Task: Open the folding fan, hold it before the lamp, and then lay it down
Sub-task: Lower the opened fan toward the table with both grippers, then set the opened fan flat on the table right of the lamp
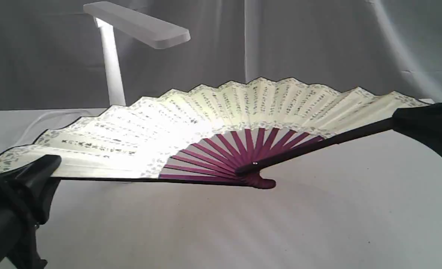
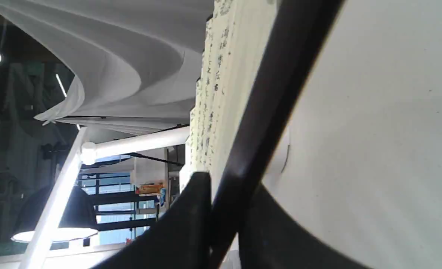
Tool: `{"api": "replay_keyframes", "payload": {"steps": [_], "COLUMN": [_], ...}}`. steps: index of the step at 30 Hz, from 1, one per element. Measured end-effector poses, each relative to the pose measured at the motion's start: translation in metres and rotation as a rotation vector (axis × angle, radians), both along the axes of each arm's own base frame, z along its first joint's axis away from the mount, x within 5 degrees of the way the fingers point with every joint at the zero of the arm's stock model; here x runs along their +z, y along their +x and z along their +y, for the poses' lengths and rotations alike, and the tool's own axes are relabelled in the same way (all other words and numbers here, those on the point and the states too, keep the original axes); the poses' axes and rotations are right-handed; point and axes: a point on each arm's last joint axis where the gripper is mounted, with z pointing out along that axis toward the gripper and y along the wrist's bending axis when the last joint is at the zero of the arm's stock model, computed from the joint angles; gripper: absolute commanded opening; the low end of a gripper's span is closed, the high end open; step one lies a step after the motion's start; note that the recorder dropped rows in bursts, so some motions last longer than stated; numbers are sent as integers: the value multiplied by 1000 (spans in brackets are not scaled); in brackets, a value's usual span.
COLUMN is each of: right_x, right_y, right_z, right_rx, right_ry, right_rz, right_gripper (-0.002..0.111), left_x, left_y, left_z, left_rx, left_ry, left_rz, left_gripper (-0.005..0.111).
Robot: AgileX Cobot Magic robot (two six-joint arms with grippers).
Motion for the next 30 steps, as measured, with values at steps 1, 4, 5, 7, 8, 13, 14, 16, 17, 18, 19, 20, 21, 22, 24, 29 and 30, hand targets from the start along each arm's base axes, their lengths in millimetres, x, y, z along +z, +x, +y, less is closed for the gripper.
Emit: {"api": "replay_keyframes", "payload": {"steps": [1, 4, 5, 7, 8, 13, 14, 16, 17, 18, 19, 20, 21, 22, 24, 29, 30], "right_x": [-1, -4, -4, -6, -7, -11, -12, -13, -14, -15, -16, -16, -17, -18, -24, -46, -50], "right_y": [-1, -3, -3, -3, -2, 0, 0, 1, 1, 1, 1, 1, 1, 1, 1, -1, -2], "right_z": [-3, -9, -12, -15, -17, -23, -24, -26, -27, -28, -29, -30, -31, -33, -38, -54, -57], "right_rx": [-6, -28, -38, -63, -79, -146, -158, -179, -188, -198, -206, -210, -218, -225, -239, -248, -251], "right_ry": [-7, -27, -31, -44, -47, -74, -83, -102, -113, -122, -132, -138, -145, -148, -141, -105, -95], "right_rz": [9, 33, 38, 52, 62, 101, 106, 119, 124, 129, 134, 136, 139, 145, 163, 232, 244], "right_gripper": [0, 0, 0, 0, 0, 0, 0, 0, 0, 0, 0, 0, 0, 0, 0, 0, 0], "left_x": [-1, -3, -4, -7, -7, -14, -16, -21, -23, -27, -29, -32, -35, -37, -42, -50, -53], "left_y": [3, 12, 15, 22, 26, 43, 47, 52, 54, 56, 58, 59, 61, 62, 66, 73, 74], "left_z": [-2, -11, -14, -19, -22, -36, -38, -43, -45, -47, -49, -50, -52, -53, -57, -67, -68], "left_rx": [-4, -14, -19, -21, -22, -24, -25, -28, -29, -32, -33, -35, -37, -41, -48, -89, -96], "left_ry": [2, 14, 18, 26, 27, 43, 47, 45, 44, 35, 34, 27, 27, 24, 20, 28, 33], "left_rz": [8, 28, 35, 47, 48, 70, 75, 89, 97, 109, 115, 125, 134, 140, 151, 163, 166], "left_gripper": [0, 0, 0, 0, 0, 0, 0, 0, 0, 0, 0, 0, 0, 0, 0, 0, 0]}}
